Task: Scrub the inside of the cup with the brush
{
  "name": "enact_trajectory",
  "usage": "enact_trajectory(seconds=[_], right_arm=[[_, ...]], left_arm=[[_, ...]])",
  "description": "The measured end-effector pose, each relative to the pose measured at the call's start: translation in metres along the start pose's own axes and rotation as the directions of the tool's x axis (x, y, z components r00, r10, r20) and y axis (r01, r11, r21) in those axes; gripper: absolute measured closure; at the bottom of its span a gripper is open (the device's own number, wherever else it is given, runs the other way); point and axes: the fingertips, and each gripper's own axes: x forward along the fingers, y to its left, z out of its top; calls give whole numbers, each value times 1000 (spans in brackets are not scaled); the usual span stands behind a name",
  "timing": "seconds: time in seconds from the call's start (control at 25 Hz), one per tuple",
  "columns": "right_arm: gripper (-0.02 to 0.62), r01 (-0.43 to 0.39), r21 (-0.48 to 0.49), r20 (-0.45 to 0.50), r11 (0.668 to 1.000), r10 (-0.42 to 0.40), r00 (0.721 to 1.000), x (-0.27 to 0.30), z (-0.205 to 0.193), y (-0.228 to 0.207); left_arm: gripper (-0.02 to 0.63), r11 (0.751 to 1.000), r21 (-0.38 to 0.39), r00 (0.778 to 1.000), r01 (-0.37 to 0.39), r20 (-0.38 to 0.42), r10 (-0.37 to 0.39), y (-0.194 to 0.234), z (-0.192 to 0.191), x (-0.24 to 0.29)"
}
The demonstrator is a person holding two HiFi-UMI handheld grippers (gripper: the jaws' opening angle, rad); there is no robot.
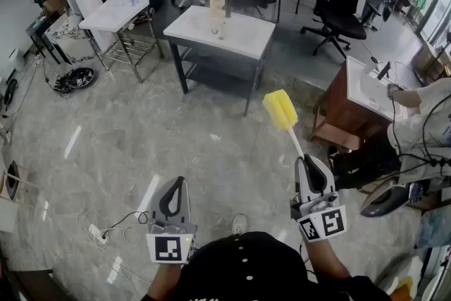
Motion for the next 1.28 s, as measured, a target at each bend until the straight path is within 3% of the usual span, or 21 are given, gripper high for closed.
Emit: enact_trajectory(seconds=[0.96,1.28], right_arm=[[543,-54,28,43,998,53,998,27,3,-39],[543,-77,31,41,997,75,996,49,-2,-44]], left_arm=[[580,1000,18,1000,-19,14,19,-28,12,45],[580,1000,13,1000,-19,5,19,-20,9,68]])
